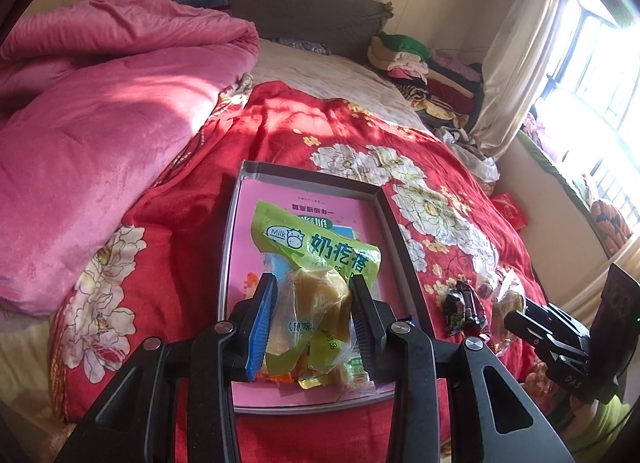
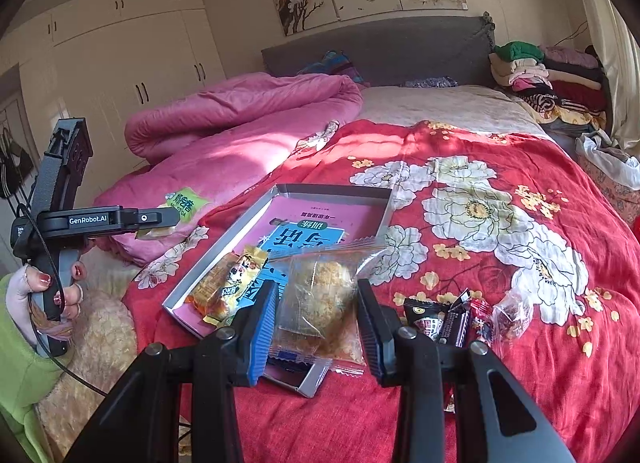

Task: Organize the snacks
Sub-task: 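Carry the green bag with the left tool while the right tool carries the bread bag toward the tray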

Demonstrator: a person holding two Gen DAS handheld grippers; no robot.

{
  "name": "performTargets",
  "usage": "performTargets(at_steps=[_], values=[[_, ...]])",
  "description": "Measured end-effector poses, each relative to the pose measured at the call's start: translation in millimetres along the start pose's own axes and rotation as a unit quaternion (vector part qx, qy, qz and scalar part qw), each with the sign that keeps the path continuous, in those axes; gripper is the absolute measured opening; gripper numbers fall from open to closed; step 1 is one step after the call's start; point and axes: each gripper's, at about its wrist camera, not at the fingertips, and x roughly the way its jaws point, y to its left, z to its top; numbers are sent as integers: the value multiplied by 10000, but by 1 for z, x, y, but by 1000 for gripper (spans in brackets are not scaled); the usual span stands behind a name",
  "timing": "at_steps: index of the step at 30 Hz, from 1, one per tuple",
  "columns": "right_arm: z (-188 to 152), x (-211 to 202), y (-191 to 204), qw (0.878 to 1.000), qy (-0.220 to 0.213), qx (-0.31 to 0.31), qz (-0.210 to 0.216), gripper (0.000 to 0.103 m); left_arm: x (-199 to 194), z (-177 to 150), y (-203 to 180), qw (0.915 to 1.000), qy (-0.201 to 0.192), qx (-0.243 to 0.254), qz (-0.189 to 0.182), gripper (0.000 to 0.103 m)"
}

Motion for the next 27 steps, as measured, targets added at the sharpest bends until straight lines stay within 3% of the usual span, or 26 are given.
performTargets(at_steps=[27], values=[[13,14,22,9998,-19,-164,88,40,-1,-9,9,9999,53,82,115,38]])
